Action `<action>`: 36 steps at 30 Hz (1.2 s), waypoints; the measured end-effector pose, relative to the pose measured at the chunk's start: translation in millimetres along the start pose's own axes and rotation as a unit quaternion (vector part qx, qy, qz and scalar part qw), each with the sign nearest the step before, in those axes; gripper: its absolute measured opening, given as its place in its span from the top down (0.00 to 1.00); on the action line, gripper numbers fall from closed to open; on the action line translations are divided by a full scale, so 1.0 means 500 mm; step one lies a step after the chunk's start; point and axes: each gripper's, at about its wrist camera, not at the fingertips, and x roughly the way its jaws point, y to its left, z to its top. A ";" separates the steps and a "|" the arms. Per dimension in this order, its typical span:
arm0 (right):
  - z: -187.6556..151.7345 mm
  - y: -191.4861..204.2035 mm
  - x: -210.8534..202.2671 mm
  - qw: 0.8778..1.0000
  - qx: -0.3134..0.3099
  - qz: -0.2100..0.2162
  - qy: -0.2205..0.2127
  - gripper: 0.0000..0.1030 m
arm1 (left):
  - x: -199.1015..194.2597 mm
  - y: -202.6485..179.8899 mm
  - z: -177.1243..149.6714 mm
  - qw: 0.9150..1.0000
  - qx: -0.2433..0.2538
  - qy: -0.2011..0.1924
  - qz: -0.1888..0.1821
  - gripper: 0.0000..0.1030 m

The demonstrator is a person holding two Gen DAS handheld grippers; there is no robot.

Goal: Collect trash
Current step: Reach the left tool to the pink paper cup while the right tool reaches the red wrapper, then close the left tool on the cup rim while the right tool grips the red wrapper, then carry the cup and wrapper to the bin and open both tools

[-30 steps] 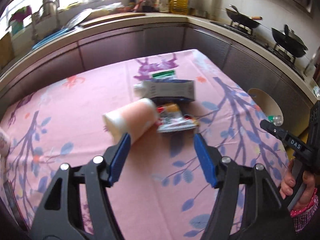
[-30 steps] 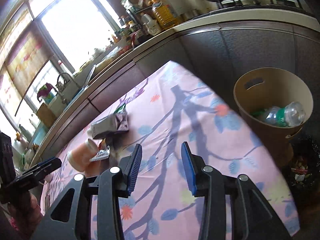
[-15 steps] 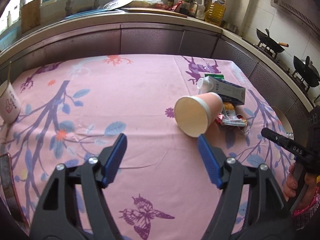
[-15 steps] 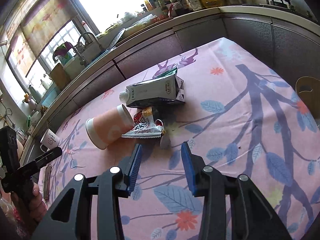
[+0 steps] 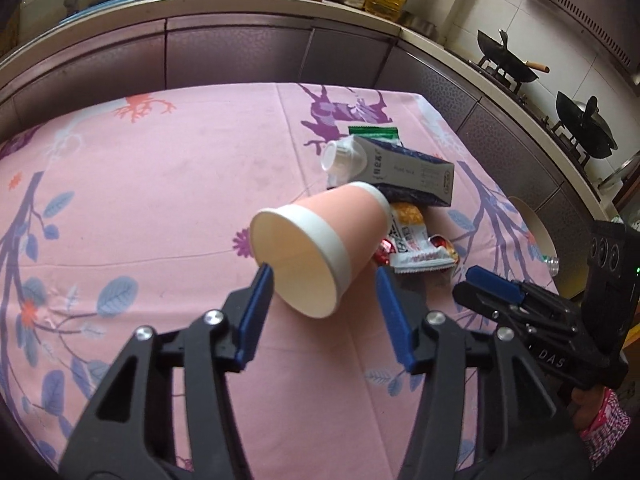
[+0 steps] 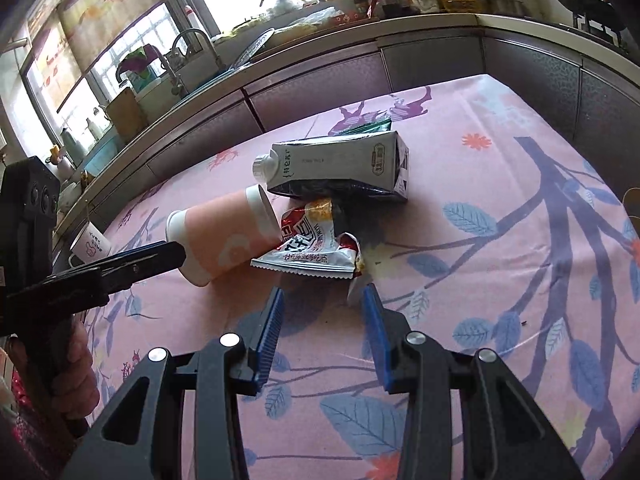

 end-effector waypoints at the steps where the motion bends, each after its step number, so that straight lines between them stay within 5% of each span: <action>1: 0.003 -0.008 0.001 1.000 0.013 0.009 0.000 0.63 | 0.004 -0.002 0.004 1.000 -0.002 0.000 -0.004 0.52; 7: 0.017 -0.042 -0.001 0.999 0.047 0.013 -0.007 0.63 | 0.034 -0.016 0.021 1.000 -0.004 0.009 -0.022 0.65; 9: 0.028 -0.051 0.005 0.998 0.057 0.020 -0.008 0.63 | 0.044 -0.017 0.021 0.999 -0.008 0.013 -0.029 0.87; 11: 0.041 -0.066 0.019 0.997 0.075 0.026 -0.004 0.63 | 0.043 -0.013 0.016 0.999 -0.018 0.011 -0.033 0.97; 13: 0.049 -0.072 0.040 0.996 0.081 0.037 0.014 0.63 | 0.031 -0.009 0.008 0.999 -0.020 0.005 -0.030 0.98; 15: 0.044 -0.068 0.057 0.994 0.082 0.060 0.037 0.89 | 0.012 0.000 -0.002 0.999 -0.025 0.002 -0.035 0.98; 17: 0.034 -0.056 0.052 0.994 0.072 0.070 0.038 0.99 | -0.016 0.006 -0.016 0.999 -0.027 -0.006 -0.036 0.98; 26: -0.021 -0.038 -0.080 0.991 0.047 0.126 0.001 1.00 | -0.115 -0.041 -0.055 0.999 0.004 -0.026 -0.047 0.98; 31: -0.039 -0.138 -0.145 0.990 0.098 0.091 -0.044 1.00 | -0.088 -0.139 -0.035 0.996 0.057 -0.010 -0.064 0.98; 36: -0.054 -0.281 -0.231 0.978 0.171 0.054 -0.104 1.00 | -0.018 -0.303 -0.007 0.985 0.147 0.017 -0.094 0.98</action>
